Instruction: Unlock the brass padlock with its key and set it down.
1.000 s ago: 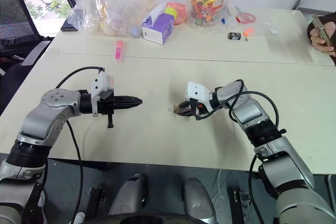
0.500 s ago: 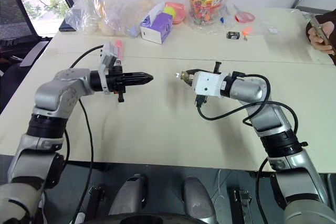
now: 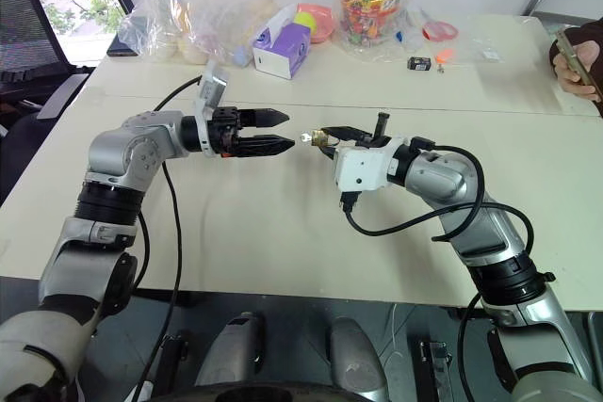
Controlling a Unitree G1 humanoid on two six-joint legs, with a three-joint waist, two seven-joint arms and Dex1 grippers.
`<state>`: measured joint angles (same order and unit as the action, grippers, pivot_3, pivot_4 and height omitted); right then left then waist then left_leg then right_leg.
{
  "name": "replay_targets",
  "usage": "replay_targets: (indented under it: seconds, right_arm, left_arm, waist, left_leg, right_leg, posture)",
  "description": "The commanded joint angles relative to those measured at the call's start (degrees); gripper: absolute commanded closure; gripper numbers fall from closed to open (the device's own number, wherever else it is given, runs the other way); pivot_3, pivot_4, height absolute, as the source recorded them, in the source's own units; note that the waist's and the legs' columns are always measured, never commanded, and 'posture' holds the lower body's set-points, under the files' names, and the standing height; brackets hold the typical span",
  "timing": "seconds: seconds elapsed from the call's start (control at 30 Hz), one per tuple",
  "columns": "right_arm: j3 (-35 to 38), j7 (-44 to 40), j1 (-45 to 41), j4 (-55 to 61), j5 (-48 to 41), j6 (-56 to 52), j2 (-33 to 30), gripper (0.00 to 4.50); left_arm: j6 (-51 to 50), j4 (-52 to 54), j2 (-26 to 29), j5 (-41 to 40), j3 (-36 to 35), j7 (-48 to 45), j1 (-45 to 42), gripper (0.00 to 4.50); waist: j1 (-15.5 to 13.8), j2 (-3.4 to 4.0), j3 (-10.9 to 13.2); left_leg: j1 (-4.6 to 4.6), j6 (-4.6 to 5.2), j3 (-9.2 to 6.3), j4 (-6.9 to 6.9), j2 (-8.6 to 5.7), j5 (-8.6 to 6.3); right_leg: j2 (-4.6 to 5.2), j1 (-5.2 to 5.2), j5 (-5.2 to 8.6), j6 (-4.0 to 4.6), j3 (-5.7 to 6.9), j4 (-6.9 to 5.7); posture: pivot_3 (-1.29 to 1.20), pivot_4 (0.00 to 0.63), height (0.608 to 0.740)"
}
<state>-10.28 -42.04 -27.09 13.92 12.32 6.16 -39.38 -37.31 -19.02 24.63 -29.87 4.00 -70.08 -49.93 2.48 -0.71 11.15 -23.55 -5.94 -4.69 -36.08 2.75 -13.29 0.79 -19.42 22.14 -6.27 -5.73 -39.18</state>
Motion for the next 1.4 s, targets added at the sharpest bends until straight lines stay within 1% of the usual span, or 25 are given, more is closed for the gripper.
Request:
replay_targets:
  seconds: [0.03, 0.1, 0.2, 0.4, 0.43, 0.47, 0.5, 0.53, 0.77, 1.0, 1.2, 1.4]
  right_arm:
    - [1.80, 0.41, -0.64, 3.41, -0.24, -0.32, -0.20, 3.84]
    - [1.78, 0.33, -0.78, 3.96, -0.37, -0.67, -0.13, 3.84]
    - [1.64, 0.16, -0.90, 4.78, -0.30, -0.98, -0.20, 3.84]
    - [1.34, -0.06, -0.66, 6.18, -0.34, -1.96, -0.07, 3.84]
    - [1.35, -0.07, -0.57, 6.37, -0.31, -2.05, -0.12, 3.84]
    - [1.34, -0.12, -0.52, 6.54, -0.33, -2.20, -0.15, 3.84]
    - [1.34, -0.17, -0.42, 6.76, -0.32, -2.28, -0.21, 3.84]
    - [1.33, -0.21, -0.36, 6.91, -0.31, -2.35, -0.24, 3.84]
    - [1.25, -0.80, -0.47, 7.64, -0.40, -2.76, -0.41, 3.84]
    - [1.48, -2.18, -1.40, 7.43, -1.61, -3.52, -0.10, 3.84]
    - [1.82, -3.07, -2.11, 6.74, -2.31, -3.70, 0.04, 3.84]
    - [2.26, -3.66, -2.09, 6.42, -2.41, -3.57, -0.17, 3.84]
  left_arm:
    - [-1.25, 0.91, -0.27, -1.22, -0.73, -0.99, -1.48, 0.07]
    - [-1.40, 0.92, -0.48, -1.20, -0.58, -1.39, -1.50, 0.07]
    - [-1.71, 0.92, -0.98, -1.13, -0.54, -1.54, -1.48, 0.84]
    - [-1.80, 0.42, -2.15, -1.06, -0.71, -1.55, -1.94, 3.20]
    - [-1.76, 0.44, -2.30, -0.97, -0.67, -1.47, -1.93, 3.68]
    - [-1.73, 0.38, -2.47, -0.91, -0.66, -1.42, -1.97, 3.97]
    - [-1.76, 0.44, -2.62, -0.91, -0.63, -1.47, -1.97, 4.40]
    - [-1.78, 0.47, -2.70, -0.91, -0.61, -1.54, -1.98, 4.46]
    - [0.15, 1.19, -2.69, 0.67, 0.86, -2.42, -1.62, 4.46]
    - [8.93, 3.25, -1.97, 5.37, 3.78, -4.14, 0.07, 4.46]
    - [20.96, 4.11, -2.32, 9.84, 4.84, -4.06, 1.89, 4.46]
    - [38.80, 2.99, -3.45, 15.38, 5.26, -2.50, 3.69, 4.46]
  waist:
    - [0.00, 0.00, 0.00]
    - [0.00, 0.00, 0.00]
    - [0.00, 0.00, 0.00]
    - [-0.04, 0.00, 0.00]
    - [-0.04, 0.00, 0.00]
    - [-0.03, 0.00, 0.00]
    - [-0.03, 0.00, 0.00]
    - [-0.03, 0.00, 0.00]
    - [-0.03, 0.00, 0.00]
    - [-0.06, 0.00, 0.00]
    - [-0.07, 0.00, 0.00]
    - [-0.13, 0.00, 0.00]
  left_leg:
    - [0.00, 0.00, 0.00, 0.00, 0.00, 0.00]
    - [0.00, 0.00, 0.00, 0.00, 0.00, 0.00]
    - [0.00, 0.00, 0.00, 0.00, 0.00, 0.00]
    - [0.00, 0.00, 0.00, -0.01, 0.00, 0.00]
    - [0.00, 0.00, 0.00, -0.01, 0.00, 0.00]
    - [0.00, 0.00, 0.00, -0.01, 0.00, 0.00]
    - [0.00, 0.00, 0.00, -0.01, 0.00, 0.00]
    - [0.00, 0.00, 0.00, -0.01, 0.00, 0.00]
    - [0.00, 0.00, 0.00, -0.01, 0.00, 0.00]
    - [0.00, 0.00, 0.00, -0.01, 0.00, 0.00]
    - [0.00, 0.00, 0.00, -0.01, 0.00, 0.00]
    - [0.00, 0.00, 0.00, -0.02, 0.00, 0.00]
  right_leg:
    - [0.00, 0.00, 0.00, 0.00, 0.00, 0.00]
    - [0.00, 0.00, 0.00, 0.00, 0.00, 0.00]
    - [0.00, 0.00, 0.00, 0.00, 0.00, 0.00]
    - [0.00, 0.01, 0.00, 0.00, 0.00, 0.00]
    - [0.00, 0.01, 0.00, 0.00, 0.00, 0.00]
    - [0.00, 0.01, 0.00, 0.00, 0.00, 0.00]
    - [0.00, 0.01, 0.00, 0.00, 0.00, 0.00]
    - [0.00, 0.01, 0.00, 0.00, 0.00, 0.00]
    - [0.00, 0.01, 0.00, 0.00, 0.00, 0.00]
    - [0.00, 0.01, 0.00, 0.00, 0.00, 0.00]
    - [0.01, 0.01, 0.00, 0.00, 0.00, 0.00]
    - [0.01, 0.01, 0.00, 0.00, 0.00, 0.01]
  posture:
    - [0.00, 0.150, 0.740]
    - [0.00, 0.150, 0.740]
    - [0.00, 0.150, 0.740]
    - [0.00, 0.150, 0.740]
    - [0.00, 0.150, 0.740]
    - [0.00, 0.150, 0.740]
    - [0.00, 0.150, 0.740]
    - [0.00, 0.150, 0.740]
    - [0.00, 0.150, 0.740]
    - [0.00, 0.150, 0.740]
    - [0.00, 0.150, 0.740]
    - [0.00, 0.150, 0.740]
